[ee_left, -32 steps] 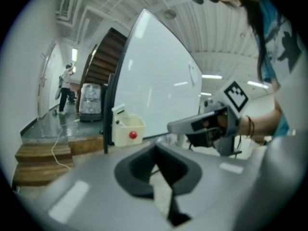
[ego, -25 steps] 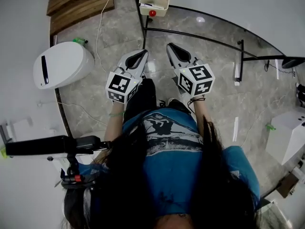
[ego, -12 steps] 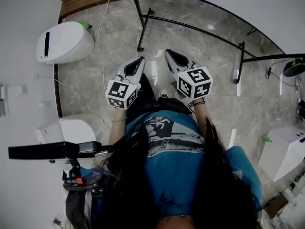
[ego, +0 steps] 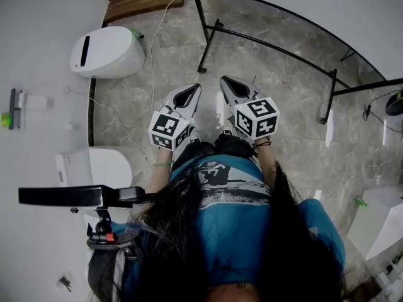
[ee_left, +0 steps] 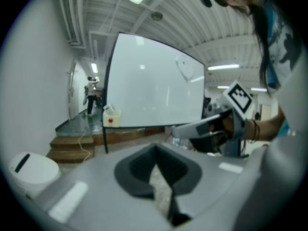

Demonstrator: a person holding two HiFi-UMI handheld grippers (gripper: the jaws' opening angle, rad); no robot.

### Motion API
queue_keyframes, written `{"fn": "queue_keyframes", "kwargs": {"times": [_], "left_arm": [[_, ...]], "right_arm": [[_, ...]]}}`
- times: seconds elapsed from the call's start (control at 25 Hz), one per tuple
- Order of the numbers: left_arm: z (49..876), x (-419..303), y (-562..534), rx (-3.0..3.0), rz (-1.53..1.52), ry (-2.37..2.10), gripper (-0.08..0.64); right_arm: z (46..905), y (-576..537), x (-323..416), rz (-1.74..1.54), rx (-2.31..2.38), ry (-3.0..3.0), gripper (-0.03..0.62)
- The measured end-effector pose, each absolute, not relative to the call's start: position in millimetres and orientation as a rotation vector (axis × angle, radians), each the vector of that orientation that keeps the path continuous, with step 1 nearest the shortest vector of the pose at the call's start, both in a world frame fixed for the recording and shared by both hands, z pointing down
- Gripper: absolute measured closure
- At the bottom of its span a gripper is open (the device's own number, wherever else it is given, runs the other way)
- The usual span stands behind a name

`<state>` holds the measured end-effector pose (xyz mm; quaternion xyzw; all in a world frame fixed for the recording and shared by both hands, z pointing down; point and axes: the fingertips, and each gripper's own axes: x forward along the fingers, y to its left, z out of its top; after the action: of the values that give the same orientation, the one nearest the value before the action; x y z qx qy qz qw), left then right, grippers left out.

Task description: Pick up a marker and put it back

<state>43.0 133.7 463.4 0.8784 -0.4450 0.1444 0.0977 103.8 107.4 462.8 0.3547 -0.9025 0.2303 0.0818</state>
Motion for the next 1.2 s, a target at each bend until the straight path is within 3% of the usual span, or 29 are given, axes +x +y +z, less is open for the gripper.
{"fn": "queue_keyframes", "kwargs": {"times": [1.2], "left_arm": [[460,-114,274,2.584,0.256,-1.297,0.557]], "right_arm": [[458,258,-58,0.679,1.043,-2.631,0.579]]}}
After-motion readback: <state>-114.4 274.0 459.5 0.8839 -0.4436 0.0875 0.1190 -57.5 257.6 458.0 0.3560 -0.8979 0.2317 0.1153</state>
